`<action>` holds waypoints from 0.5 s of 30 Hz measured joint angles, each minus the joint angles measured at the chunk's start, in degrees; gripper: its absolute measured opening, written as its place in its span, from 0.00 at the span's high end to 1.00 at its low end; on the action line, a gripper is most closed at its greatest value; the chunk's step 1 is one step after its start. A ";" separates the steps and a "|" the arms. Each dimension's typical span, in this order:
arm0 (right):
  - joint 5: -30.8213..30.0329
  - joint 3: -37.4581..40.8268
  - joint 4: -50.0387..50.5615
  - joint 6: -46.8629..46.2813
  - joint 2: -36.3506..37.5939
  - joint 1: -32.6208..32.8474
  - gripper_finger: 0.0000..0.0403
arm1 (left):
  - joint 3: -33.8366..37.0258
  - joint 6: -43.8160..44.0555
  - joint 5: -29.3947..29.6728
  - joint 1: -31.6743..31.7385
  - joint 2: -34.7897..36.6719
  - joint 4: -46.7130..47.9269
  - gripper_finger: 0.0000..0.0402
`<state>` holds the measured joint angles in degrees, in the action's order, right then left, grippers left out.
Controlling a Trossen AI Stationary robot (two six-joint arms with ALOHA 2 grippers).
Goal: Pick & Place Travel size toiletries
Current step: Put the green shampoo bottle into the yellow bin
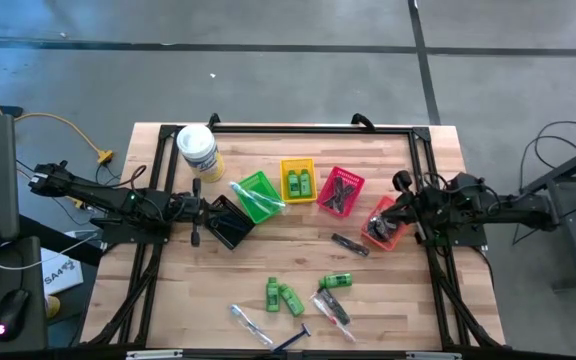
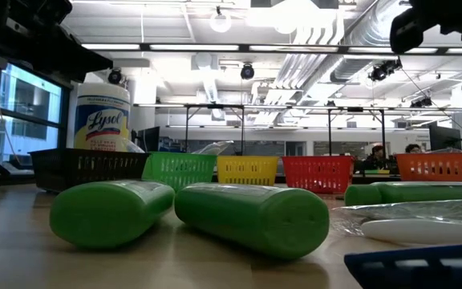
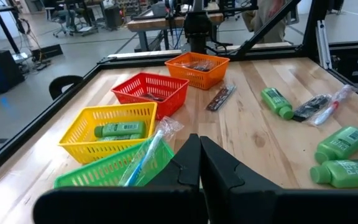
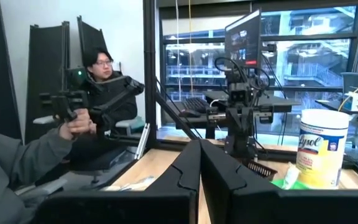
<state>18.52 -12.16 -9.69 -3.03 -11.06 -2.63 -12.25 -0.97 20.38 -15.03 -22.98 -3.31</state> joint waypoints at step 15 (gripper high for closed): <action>-0.59 -0.04 8.40 0.83 7.45 0.00 0.99 | 0.00 -0.05 6.03 -0.02 0.40 -0.01 1.00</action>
<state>17.93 -12.21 -1.30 -2.20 -3.61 -2.63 -12.25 -1.02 26.41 -15.05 -22.59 -3.31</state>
